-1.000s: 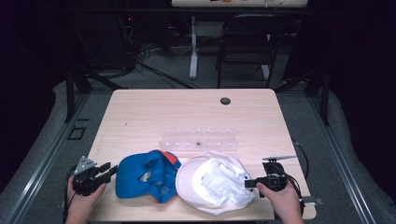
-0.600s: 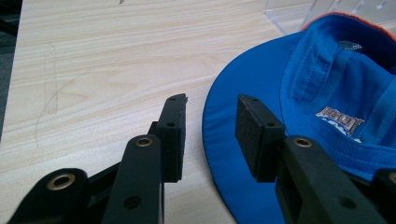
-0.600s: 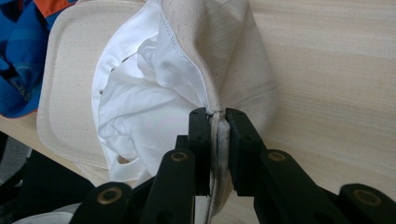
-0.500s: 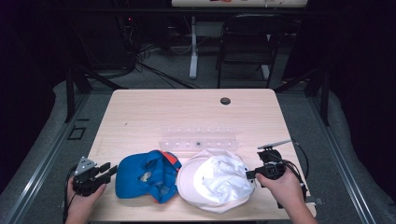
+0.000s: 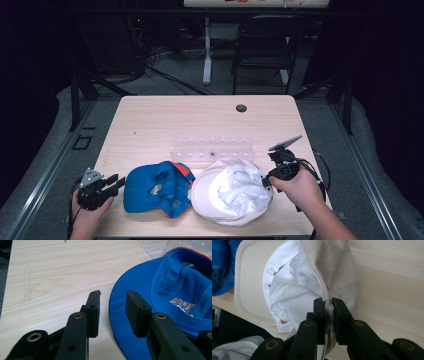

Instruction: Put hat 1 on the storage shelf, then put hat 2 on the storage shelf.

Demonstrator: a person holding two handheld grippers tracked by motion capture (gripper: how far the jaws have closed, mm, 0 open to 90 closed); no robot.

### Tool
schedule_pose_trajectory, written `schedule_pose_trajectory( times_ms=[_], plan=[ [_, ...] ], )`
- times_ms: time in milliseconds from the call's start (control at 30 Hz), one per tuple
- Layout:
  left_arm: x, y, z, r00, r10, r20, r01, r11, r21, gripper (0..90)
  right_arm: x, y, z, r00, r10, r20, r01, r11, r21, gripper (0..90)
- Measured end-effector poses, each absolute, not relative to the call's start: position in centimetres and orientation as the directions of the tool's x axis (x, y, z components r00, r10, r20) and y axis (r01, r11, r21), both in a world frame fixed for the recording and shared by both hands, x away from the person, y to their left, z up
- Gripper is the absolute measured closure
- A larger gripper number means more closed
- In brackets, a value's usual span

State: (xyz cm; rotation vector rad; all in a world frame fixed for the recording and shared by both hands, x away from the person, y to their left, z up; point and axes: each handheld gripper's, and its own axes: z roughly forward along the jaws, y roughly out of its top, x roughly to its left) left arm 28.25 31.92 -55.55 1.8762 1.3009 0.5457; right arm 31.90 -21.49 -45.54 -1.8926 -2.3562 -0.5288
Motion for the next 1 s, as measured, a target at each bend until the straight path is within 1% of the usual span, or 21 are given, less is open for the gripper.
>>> schedule_pose_trajectory(
  times_ms=[233,267,367,433,467,500,533,600,733,900,933,1000],
  plan=[
    [28.3,31.9,-55.5,0.385,0.919,-0.080,0.587,-0.177,0.790,65.0,32.5,-21.3,-44.6,-0.225,0.930,0.290,0.967,0.175,0.187,82.2],
    [28.3,31.9,-55.5,0.385,0.919,-0.080,0.587,-0.177,0.790,65.0,32.5,-21.1,-44.5,-0.209,0.931,0.299,0.969,0.157,0.189,82.2],
    [28.2,31.9,-55.6,0.386,0.919,-0.081,0.583,-0.176,0.793,65.1,32.8,-21.0,-43.9,-0.211,0.923,0.323,0.973,0.165,0.163,82.2],
    [28.2,31.9,-55.5,0.386,0.919,-0.078,0.586,-0.179,0.790,65.1,33.0,-21.0,-43.3,-0.197,0.917,0.347,0.977,0.154,0.148,82.2],
    [28.2,31.9,-55.5,0.386,0.919,-0.078,0.585,-0.178,0.791,65.1,33.0,-20.9,-43.2,-0.181,0.914,0.364,0.979,0.133,0.155,82.2],
    [28.2,31.9,-55.5,0.387,0.918,-0.083,0.582,-0.173,0.795,65.2,33.3,-21.1,-42.5,-0.183,0.909,0.375,0.981,0.146,0.126,82.3],
    [28.2,32.0,-55.5,0.387,0.918,-0.085,0.583,-0.173,0.794,65.2,33.3,-20.9,-42.3,-0.166,0.909,0.383,0.984,0.125,0.129,82.3],
    [28.2,31.9,-55.5,0.388,0.918,-0.085,0.584,-0.173,0.793,64.8,33.4,-20.7,-41.7,-0.160,0.905,0.395,0.985,0.119,0.127,82.3],
    [28.1,31.9,-55.5,0.392,0.915,-0.102,0.582,-0.160,0.797,62.0,33.7,-19.9,-40.6,-0.164,0.902,0.400,0.985,0.127,0.118,82.4],
    [28.1,32.0,-55.4,0.393,0.914,-0.104,0.590,-0.164,0.791,61.8,34.1,-19.2,-39.4,-0.141,0.901,0.411,0.989,0.111,0.096,82.4],
    [28.1,32.0,-55.4,0.394,0.913,-0.106,0.589,-0.162,0.792,61.7,34.4,-19.1,-38.7,-0.139,0.893,0.427,0.990,0.121,0.071,82.4],
    [28.1,32.0,-55.4,0.394,0.913,-0.106,0.590,-0.163,0.790,61.7,34.6,-18.9,-38.3,-0.122,0.889,0.440,0.992,0.105,0.062,82.4]
  ],
)
